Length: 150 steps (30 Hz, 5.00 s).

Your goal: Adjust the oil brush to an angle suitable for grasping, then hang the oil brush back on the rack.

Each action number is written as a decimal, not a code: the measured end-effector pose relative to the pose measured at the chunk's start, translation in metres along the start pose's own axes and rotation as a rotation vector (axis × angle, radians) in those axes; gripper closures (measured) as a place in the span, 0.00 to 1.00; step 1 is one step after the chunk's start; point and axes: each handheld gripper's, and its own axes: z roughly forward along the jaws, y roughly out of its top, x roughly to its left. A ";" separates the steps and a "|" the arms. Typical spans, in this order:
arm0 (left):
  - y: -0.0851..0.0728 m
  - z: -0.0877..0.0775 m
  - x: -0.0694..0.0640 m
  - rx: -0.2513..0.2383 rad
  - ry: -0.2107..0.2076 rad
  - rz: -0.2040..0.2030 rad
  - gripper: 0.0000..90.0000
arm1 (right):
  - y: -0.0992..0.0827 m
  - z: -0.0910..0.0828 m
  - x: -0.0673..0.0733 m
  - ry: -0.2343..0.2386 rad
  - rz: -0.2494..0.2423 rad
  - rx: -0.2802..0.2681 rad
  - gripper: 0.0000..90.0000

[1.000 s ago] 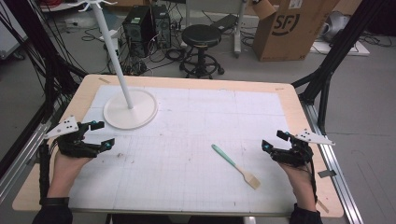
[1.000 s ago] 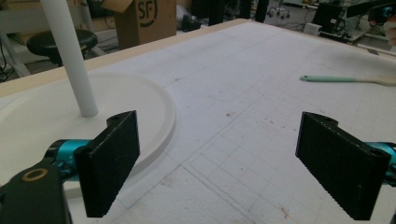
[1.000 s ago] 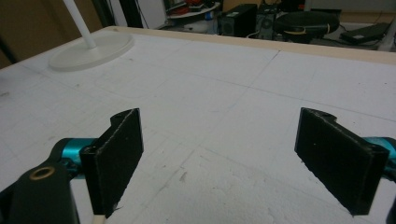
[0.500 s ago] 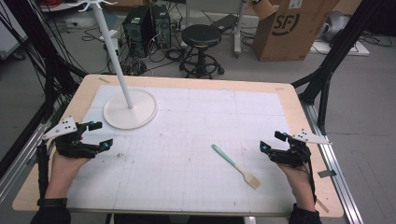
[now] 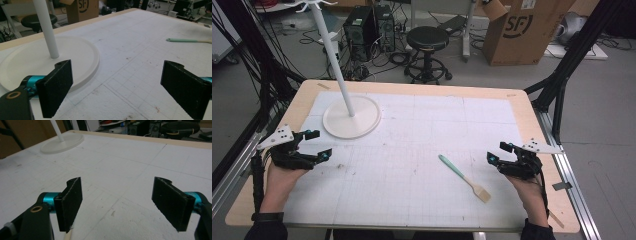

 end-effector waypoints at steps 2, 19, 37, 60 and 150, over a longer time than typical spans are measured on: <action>0.000 0.001 0.000 0.004 0.016 -0.002 0.10 | 0.001 0.001 0.002 0.007 0.003 0.001 0.27; -0.004 -0.004 0.000 -0.003 0.025 0.004 0.08 | 0.000 0.017 0.026 0.077 -0.053 0.063 0.32; -0.012 -0.003 0.001 0.003 0.031 0.007 0.08 | -0.017 0.025 0.037 0.094 -0.080 0.150 0.36; -0.014 -0.006 -0.001 0.017 0.036 0.001 0.08 | -0.026 0.021 0.041 0.099 -0.079 0.205 0.38; -0.031 0.008 -0.001 0.044 -0.036 -0.057 0.09 | 0.140 0.094 0.097 0.206 -0.180 0.101 0.92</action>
